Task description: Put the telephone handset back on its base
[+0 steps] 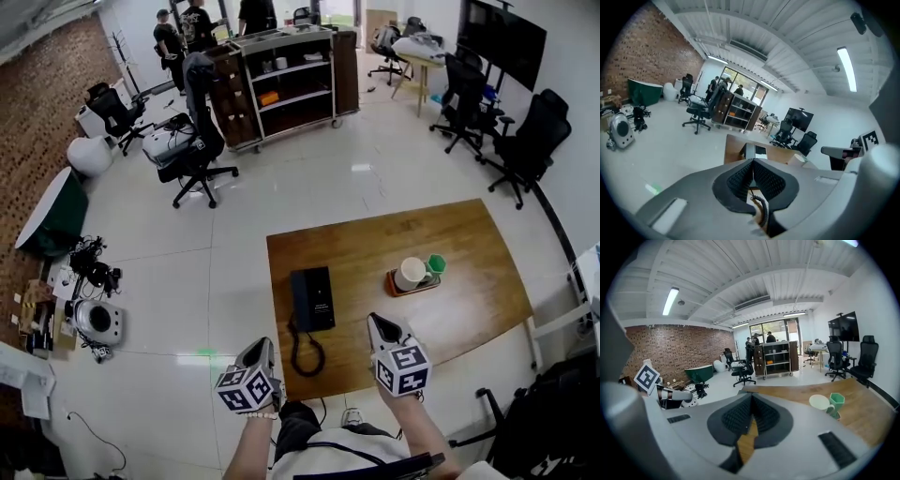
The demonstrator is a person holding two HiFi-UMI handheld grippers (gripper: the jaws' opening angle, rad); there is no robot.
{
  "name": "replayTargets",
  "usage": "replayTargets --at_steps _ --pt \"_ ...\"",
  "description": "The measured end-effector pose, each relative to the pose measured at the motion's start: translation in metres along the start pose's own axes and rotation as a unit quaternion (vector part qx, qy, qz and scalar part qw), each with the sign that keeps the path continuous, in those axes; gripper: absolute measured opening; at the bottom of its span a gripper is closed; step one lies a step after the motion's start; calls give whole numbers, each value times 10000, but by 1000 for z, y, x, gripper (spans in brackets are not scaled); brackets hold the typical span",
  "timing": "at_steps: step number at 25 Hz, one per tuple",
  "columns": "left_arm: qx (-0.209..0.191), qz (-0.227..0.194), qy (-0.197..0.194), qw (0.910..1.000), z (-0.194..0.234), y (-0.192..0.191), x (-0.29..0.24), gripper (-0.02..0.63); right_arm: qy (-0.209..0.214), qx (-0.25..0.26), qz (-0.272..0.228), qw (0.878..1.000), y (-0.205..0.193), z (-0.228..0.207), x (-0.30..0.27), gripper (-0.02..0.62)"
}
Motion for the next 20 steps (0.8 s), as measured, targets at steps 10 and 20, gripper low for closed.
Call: replayTargets --at_steps 10,20 --pt "-444 -549 480 9964 -84 -47 80 0 894 395 -196 9950 -12 -3 47 3" --pt "-520 -466 587 9958 -114 -72 117 0 1201 490 -286 9911 -28 27 78 5"
Point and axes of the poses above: the fingertips, and each gripper's own axes: x backward along the fingers, z to its left, y out of its top, the point moved 10 cm from there along x, backward along the fingers, and after that the axes turned 5 degrees about -y, right-handed, at the moved point
